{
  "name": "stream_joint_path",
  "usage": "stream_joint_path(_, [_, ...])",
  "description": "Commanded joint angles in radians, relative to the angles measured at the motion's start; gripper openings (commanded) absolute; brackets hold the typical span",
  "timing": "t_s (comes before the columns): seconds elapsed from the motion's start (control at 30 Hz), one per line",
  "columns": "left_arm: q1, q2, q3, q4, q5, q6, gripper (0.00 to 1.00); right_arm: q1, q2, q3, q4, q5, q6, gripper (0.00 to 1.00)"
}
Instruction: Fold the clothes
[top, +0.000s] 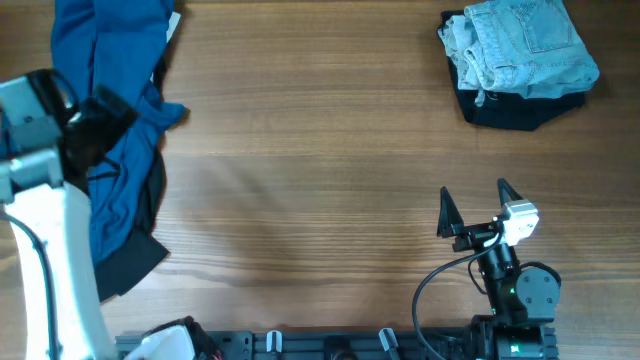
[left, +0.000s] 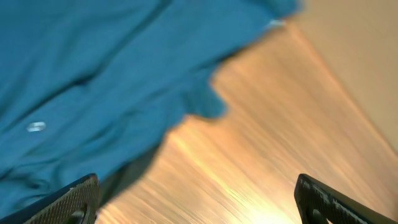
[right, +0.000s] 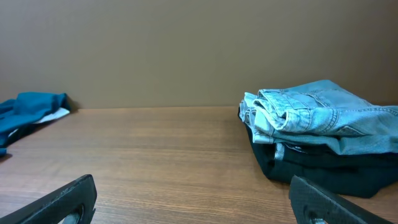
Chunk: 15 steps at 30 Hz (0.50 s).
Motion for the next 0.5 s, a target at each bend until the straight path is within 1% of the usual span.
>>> stream_joint_path(0.0, [-0.117, -0.104, 0.006, -0.002, -0.028, 0.006, 1.0, 0.006, -0.014, -0.002, 0.002, 0.013, 0.012, 1.0])
stream_joint_path(0.13, [-0.179, -0.199, 0.003, -0.012, -0.046, 0.006, 1.0, 0.006, -0.014, -0.002, 0.002, 0.013, 0.011, 1.0])
stream_joint_path(0.23, [-0.209, -0.298, -0.029, 0.044, -0.082, 0.01, 1.0, 0.006, -0.014, -0.002, 0.002, 0.013, 0.011, 1.0])
stream_joint_path(0.3, [-0.207, -0.351, -0.075, 0.112, -0.082, 0.011, 1.0, 0.006, -0.014, -0.002, 0.002, 0.013, 0.011, 1.0])
stream_joint_path(0.47, [-0.2, -0.537, -0.331, 0.393, -0.081, 0.1, 1.0, 0.006, -0.014, -0.002, 0.002, 0.013, 0.012, 1.0])
